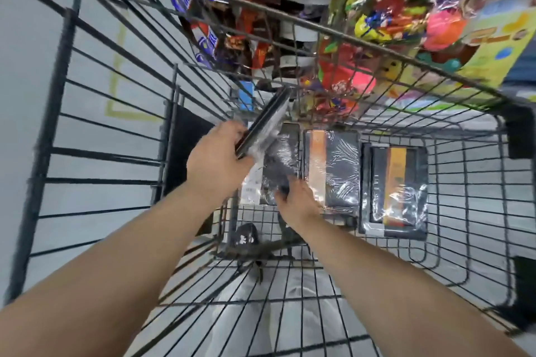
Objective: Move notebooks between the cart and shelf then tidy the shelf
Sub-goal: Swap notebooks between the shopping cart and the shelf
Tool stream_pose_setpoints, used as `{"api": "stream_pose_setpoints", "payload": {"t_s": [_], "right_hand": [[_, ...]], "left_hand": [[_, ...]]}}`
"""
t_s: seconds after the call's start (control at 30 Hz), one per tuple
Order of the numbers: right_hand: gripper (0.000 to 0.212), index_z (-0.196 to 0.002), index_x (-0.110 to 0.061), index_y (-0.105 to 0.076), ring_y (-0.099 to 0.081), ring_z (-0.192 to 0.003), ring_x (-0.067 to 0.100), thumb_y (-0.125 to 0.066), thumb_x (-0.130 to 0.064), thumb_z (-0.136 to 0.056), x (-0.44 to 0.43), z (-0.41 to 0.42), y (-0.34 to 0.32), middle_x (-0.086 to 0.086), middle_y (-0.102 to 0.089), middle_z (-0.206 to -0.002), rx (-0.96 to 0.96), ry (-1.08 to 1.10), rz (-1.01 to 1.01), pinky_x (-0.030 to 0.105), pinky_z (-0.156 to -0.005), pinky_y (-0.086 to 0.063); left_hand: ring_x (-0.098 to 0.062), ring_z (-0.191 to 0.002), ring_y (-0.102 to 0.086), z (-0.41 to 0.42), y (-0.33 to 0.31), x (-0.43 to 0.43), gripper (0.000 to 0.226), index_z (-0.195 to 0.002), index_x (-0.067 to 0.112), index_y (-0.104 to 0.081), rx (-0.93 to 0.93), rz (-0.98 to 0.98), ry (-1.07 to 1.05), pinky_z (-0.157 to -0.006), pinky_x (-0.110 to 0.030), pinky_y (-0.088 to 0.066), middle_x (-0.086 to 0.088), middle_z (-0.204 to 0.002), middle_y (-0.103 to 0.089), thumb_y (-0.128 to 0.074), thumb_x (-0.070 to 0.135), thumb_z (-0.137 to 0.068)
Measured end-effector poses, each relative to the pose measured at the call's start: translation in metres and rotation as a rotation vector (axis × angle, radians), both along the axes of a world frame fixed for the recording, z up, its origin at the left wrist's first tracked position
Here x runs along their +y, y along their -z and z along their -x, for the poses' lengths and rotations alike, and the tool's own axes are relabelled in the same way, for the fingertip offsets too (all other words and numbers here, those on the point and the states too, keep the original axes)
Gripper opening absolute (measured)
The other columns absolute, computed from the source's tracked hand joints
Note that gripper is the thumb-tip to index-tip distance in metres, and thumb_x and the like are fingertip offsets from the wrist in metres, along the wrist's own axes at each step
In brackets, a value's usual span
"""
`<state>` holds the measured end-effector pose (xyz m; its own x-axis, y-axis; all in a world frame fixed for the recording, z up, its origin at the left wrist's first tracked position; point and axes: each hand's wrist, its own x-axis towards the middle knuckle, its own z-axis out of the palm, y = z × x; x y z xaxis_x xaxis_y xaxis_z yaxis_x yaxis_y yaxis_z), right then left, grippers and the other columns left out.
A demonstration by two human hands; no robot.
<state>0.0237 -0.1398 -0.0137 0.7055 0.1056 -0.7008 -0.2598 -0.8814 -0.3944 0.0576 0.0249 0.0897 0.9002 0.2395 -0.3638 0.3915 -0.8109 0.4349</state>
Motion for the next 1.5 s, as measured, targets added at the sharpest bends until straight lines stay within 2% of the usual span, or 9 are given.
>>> {"api": "stream_pose_setpoints", "payload": {"t_s": [0.07, 0.23, 0.43, 0.77, 0.93, 1.1, 1.2, 1.33, 1.5], "right_hand": [[0.061, -0.141, -0.009, -0.032, -0.046, -0.127, 0.031, -0.052, -0.038, -0.091, 0.020, -0.002, 0.012, 0.013, -0.048, -0.134, 0.019, 0.118, -0.010, 0.046, -0.105, -0.042], [0.084, -0.150, -0.008, -0.008, -0.024, -0.140, 0.036, -0.055, -0.042, -0.089, 0.051, -0.015, 0.047, 0.021, -0.017, -0.154, 0.038, 0.281, 0.117, 0.045, -0.113, -0.029], [0.095, -0.151, -0.011, 0.006, -0.006, -0.145, 0.039, -0.058, -0.042, -0.089, 0.070, -0.008, 0.067, 0.021, 0.004, -0.158, 0.085, 0.233, 0.270, 0.047, -0.116, -0.018], [0.121, -0.150, -0.017, 0.002, -0.035, -0.129, 0.037, -0.080, -0.049, -0.067, 0.090, -0.013, 0.069, 0.024, -0.032, -0.144, 0.013, 0.466, 0.333, 0.045, -0.107, -0.029], [0.080, -0.131, -0.006, -0.039, -0.047, -0.120, 0.034, -0.072, -0.051, -0.074, 0.069, -0.016, 0.042, 0.018, -0.050, -0.131, -0.007, 0.449, 0.330, 0.041, -0.096, -0.043], [0.037, -0.118, -0.012, -0.040, -0.059, -0.092, 0.030, -0.055, -0.033, -0.092, 0.058, -0.001, -0.016, 0.013, -0.059, -0.108, 0.050, 0.340, 0.029, 0.030, -0.071, -0.048], [0.033, -0.113, -0.013, -0.044, -0.055, -0.076, 0.023, -0.056, -0.036, -0.092, 0.035, 0.008, -0.062, 0.006, -0.059, -0.092, 0.009, 0.314, 0.033, 0.025, -0.060, -0.041], [0.039, -0.115, -0.018, -0.052, -0.066, -0.096, 0.030, -0.059, -0.044, -0.087, -0.014, 0.019, -0.121, 0.010, -0.067, -0.099, -0.045, 0.271, 0.074, 0.032, -0.073, -0.049], [0.032, -0.101, -0.022, -0.053, -0.060, -0.073, 0.025, -0.060, -0.049, -0.086, -0.081, 0.029, -0.186, 0.000, -0.057, -0.076, -0.192, 0.301, 0.085, 0.033, -0.063, -0.050]], "left_hand": [[-0.020, -0.093, -0.061, -0.002, -0.009, 0.011, 0.037, -0.113, 0.027, -0.056, -0.067, -0.064, 0.023, -0.068, -0.030, -0.048, 0.003, -0.101, -0.063, -0.065, 0.031, -0.077], [-0.022, -0.093, -0.058, -0.003, -0.008, 0.022, 0.041, -0.117, 0.027, -0.051, -0.044, -0.094, 0.099, -0.070, -0.038, -0.052, 0.001, -0.103, -0.060, -0.063, 0.027, -0.078], [-0.025, -0.099, -0.057, -0.005, -0.006, 0.029, 0.042, -0.123, 0.023, -0.049, -0.014, -0.097, 0.062, -0.072, -0.039, -0.051, -0.002, -0.112, -0.055, -0.061, 0.024, -0.083], [-0.023, -0.094, -0.054, -0.008, -0.001, 0.028, 0.036, -0.119, 0.023, -0.048, -0.024, -0.147, 0.082, -0.061, -0.035, -0.042, -0.001, -0.109, -0.055, -0.060, 0.022, -0.084], [-0.026, -0.098, -0.057, -0.006, -0.006, 0.032, 0.039, -0.121, 0.027, -0.049, -0.016, -0.102, 0.097, -0.064, -0.034, -0.041, -0.002, -0.110, -0.056, -0.060, 0.023, -0.084], [-0.030, -0.098, -0.060, 0.006, -0.041, 0.036, 0.033, -0.113, 0.026, -0.051, 0.022, -0.119, 0.068, -0.068, -0.034, -0.042, -0.002, -0.109, -0.059, -0.063, 0.031, -0.082], [-0.030, -0.099, -0.060, 0.018, -0.076, 0.038, 0.036, -0.113, 0.026, -0.054, 0.045, -0.133, 0.099, -0.073, -0.036, -0.046, -0.002, -0.108, -0.064, -0.065, 0.034, -0.079], [-0.029, -0.105, -0.059, 0.027, -0.126, 0.023, 0.038, -0.116, 0.026, -0.057, 0.038, -0.061, 0.136, -0.072, -0.030, -0.041, 0.001, -0.105, -0.064, -0.067, 0.033, -0.080], [-0.026, -0.108, -0.060, 0.016, -0.172, -0.025, 0.041, -0.118, 0.026, -0.057, -0.035, -0.011, 0.313, -0.082, -0.034, -0.047, -0.002, -0.118, -0.064, -0.069, 0.037, -0.080]]}}
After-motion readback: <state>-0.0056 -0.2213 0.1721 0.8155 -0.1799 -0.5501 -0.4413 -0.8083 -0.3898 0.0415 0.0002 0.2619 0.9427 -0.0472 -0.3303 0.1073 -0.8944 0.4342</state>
